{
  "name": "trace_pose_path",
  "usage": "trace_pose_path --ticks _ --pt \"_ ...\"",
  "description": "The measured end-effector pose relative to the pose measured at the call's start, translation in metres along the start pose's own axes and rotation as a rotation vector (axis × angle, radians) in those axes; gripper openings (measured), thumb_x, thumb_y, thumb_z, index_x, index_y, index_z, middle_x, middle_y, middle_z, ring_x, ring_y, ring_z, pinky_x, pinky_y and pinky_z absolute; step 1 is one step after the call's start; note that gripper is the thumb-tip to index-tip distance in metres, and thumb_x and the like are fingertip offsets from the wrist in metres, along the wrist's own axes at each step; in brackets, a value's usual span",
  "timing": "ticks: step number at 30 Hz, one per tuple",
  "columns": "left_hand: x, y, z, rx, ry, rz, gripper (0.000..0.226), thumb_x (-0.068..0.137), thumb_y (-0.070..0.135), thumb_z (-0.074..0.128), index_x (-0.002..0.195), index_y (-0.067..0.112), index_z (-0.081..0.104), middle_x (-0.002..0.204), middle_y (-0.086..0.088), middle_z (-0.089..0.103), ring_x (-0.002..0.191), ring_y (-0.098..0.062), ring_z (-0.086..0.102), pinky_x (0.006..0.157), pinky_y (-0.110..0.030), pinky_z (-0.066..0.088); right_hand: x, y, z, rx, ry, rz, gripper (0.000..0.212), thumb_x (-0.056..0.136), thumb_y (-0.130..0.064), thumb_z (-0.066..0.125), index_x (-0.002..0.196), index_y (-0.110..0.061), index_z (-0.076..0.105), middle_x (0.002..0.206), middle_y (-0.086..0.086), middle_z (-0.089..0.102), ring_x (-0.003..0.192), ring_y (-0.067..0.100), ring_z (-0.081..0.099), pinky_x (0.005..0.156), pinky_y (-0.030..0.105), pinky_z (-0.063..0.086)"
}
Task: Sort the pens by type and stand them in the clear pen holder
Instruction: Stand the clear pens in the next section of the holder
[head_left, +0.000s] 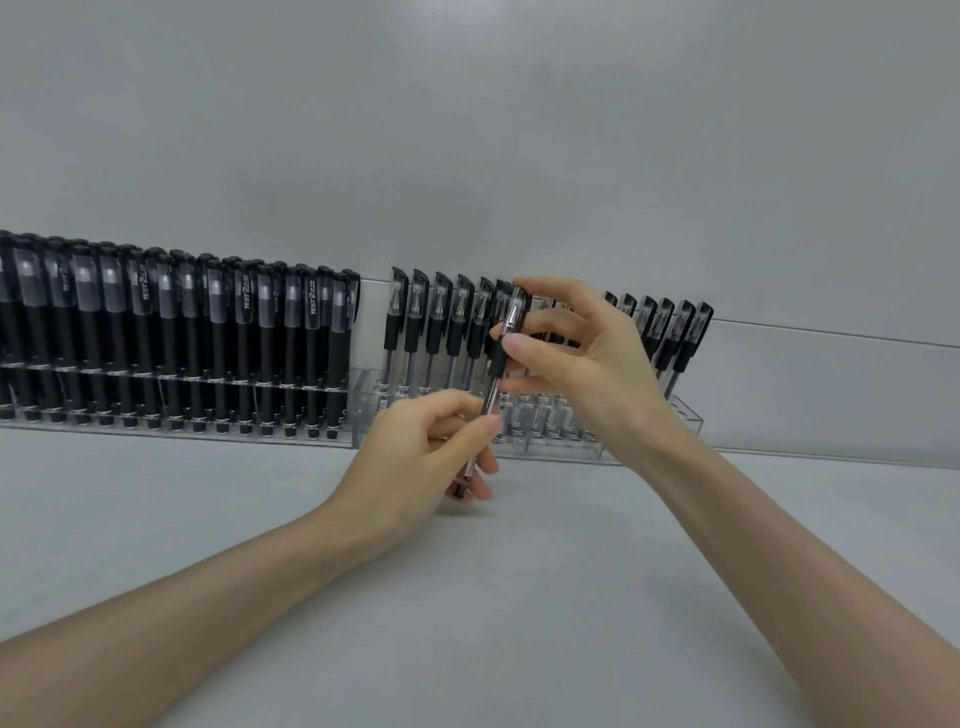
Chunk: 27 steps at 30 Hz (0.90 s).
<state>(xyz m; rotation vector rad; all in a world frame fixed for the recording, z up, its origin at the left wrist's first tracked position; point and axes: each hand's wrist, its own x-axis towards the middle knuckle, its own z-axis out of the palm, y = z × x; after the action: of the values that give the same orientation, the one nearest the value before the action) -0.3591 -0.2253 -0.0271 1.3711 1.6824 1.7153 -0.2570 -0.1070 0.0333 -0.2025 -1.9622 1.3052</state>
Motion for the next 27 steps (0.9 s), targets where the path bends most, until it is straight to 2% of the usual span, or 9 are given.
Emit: trace_pose_path --ticks 2,4,6,9,14,18,22,24,27 --pt "0.0 -0.005 -0.002 0.202 0.022 0.103 0.018 0.092 0.029 0.059 0.086 0.014 0.065 0.067 0.0 0.068 0.057 -0.014 0.063 0.059 -0.031 0.053 0.001 0.0 -0.002 -0.044 -0.013 -0.013 0.042 0.086 0.001 0.065 0.123 -0.016 0.057 0.098 0.021 0.062 0.07 0.02 0.07 0.066 0.029 0.059" --pt "0.003 -0.011 -0.006 0.504 0.079 0.298 0.028 0.093 0.042 0.051 0.084 0.02 0.066 0.069 0.01 0.064 0.065 -0.007 0.058 0.063 -0.028 0.048 0.004 -0.003 -0.006 -0.077 0.027 -0.059 0.041 0.086 0.003 0.065 0.12 -0.018 0.059 0.09 0.011 0.061 0.069 0.021 0.07 0.066 0.031 0.06" --pt "0.007 -0.017 -0.01 0.764 0.117 0.44 0.037 0.092 0.045 0.041 0.096 0.021 0.068 0.087 0.011 0.061 0.081 -0.009 0.053 0.072 -0.03 0.044 0.008 -0.007 -0.013 -0.115 0.116 -0.137 0.041 0.086 0.004 0.063 0.116 -0.022 0.059 0.089 0.006 0.061 0.07 0.018 0.071 0.067 0.031 0.06" --pt "0.008 -0.026 -0.012 1.004 0.104 0.496 0.043 0.091 0.044 0.038 0.115 0.018 0.063 0.111 0.0 0.056 0.099 -0.016 0.045 0.086 -0.034 0.039 0.011 -0.009 -0.023 -0.148 0.255 -0.234 0.042 0.086 0.006 0.059 0.109 -0.029 0.057 0.09 0.004 0.06 0.071 0.016 0.069 0.067 0.027 0.058" --pt "0.009 -0.034 -0.009 1.163 0.056 0.491 0.05 0.09 0.046 0.036 0.125 0.017 0.057 0.117 -0.003 0.054 0.11 -0.018 0.04 0.094 -0.032 0.024 0.016 0.002 -0.022 -0.219 0.33 -0.306 0.046 0.087 0.004 0.058 0.108 -0.037 0.054 0.09 -0.008 0.06 0.072 0.013 0.067 0.071 0.027 0.058" --pt "0.011 -0.035 -0.009 1.213 0.066 0.494 0.05 0.09 0.046 0.036 0.124 0.017 0.058 0.115 -0.003 0.055 0.107 -0.019 0.041 0.091 -0.032 0.025 0.02 0.013 -0.02 -0.306 0.312 -0.325 0.042 0.088 0.003 0.058 0.115 -0.029 0.054 0.091 -0.01 0.057 0.074 0.013 0.064 0.072 0.026 0.058" --pt "0.011 -0.034 -0.008 1.208 0.081 0.486 0.05 0.09 0.046 0.034 0.125 0.018 0.058 0.115 -0.001 0.054 0.106 -0.018 0.042 0.091 -0.035 0.035 0.021 0.024 -0.02 -0.374 0.254 -0.262 0.039 0.089 0.0 0.06 0.12 -0.023 0.057 0.087 -0.01 0.055 0.075 0.022 0.065 0.075 0.037 0.059" --pt "0.01 -0.034 -0.007 1.211 0.088 0.475 0.05 0.09 0.046 0.034 0.124 0.018 0.059 0.115 -0.001 0.055 0.106 -0.018 0.042 0.089 -0.036 0.039 0.021 0.027 -0.02 -0.407 0.232 -0.247 0.039 0.088 -0.001 0.062 0.119 -0.023 0.059 0.083 -0.007 0.057 0.073 0.021 0.065 0.076 0.042 0.058" --pt "0.01 -0.033 -0.007 1.218 0.084 0.477 0.05 0.09 0.046 0.035 0.124 0.017 0.059 0.114 -0.001 0.055 0.106 -0.018 0.042 0.091 -0.034 0.032 0.025 0.025 -0.024 -0.453 0.21 -0.243 0.037 0.087 -0.002 0.063 0.118 -0.022 0.062 0.079 0.001 0.064 0.073 0.023 0.065 0.076 0.044 0.055"
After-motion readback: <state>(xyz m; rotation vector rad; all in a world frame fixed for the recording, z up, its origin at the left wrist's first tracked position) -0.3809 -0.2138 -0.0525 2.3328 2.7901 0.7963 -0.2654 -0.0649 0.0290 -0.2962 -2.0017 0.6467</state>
